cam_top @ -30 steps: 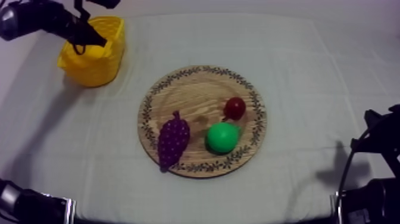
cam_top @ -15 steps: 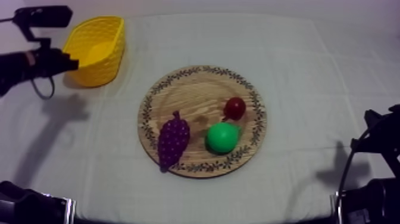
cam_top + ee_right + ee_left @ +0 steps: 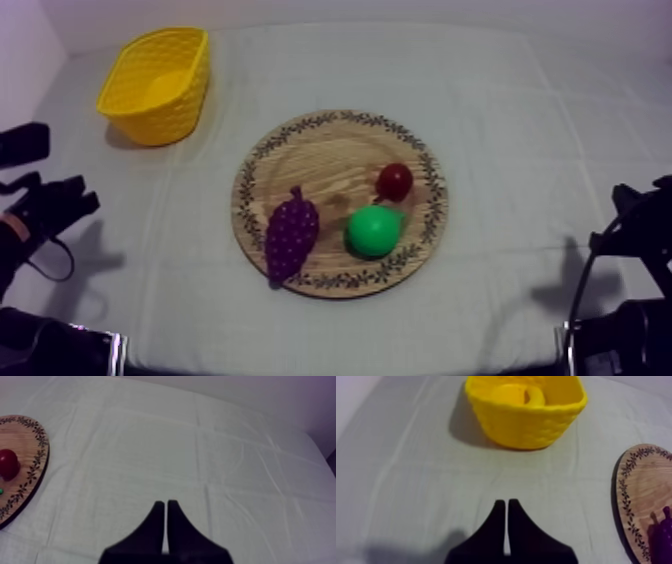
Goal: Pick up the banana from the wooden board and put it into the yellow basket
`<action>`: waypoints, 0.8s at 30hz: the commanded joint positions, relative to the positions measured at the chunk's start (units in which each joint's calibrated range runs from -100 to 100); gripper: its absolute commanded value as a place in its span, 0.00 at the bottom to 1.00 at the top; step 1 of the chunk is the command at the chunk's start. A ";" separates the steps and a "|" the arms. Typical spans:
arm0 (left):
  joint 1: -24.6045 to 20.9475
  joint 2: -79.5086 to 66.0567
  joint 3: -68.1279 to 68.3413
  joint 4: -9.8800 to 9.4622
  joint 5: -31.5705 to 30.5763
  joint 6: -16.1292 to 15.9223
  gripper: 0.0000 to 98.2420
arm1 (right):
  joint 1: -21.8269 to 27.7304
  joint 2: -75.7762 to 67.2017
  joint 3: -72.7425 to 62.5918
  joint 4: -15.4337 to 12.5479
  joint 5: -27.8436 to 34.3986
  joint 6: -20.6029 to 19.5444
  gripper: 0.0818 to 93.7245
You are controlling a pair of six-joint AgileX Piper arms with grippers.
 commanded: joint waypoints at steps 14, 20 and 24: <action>-1.63 -31.00 5.59 13.70 21.01 -13.59 0.00 | -0.01 -0.02 0.02 0.01 0.03 0.00 0.00; -1.07 -36.59 5.63 16.04 24.84 -17.10 0.00 | -0.01 -0.02 0.02 0.01 0.03 0.00 0.00; -0.19 -39.48 5.33 17.11 26.50 -18.47 0.00 | -0.01 -0.02 0.02 0.01 0.03 0.00 0.00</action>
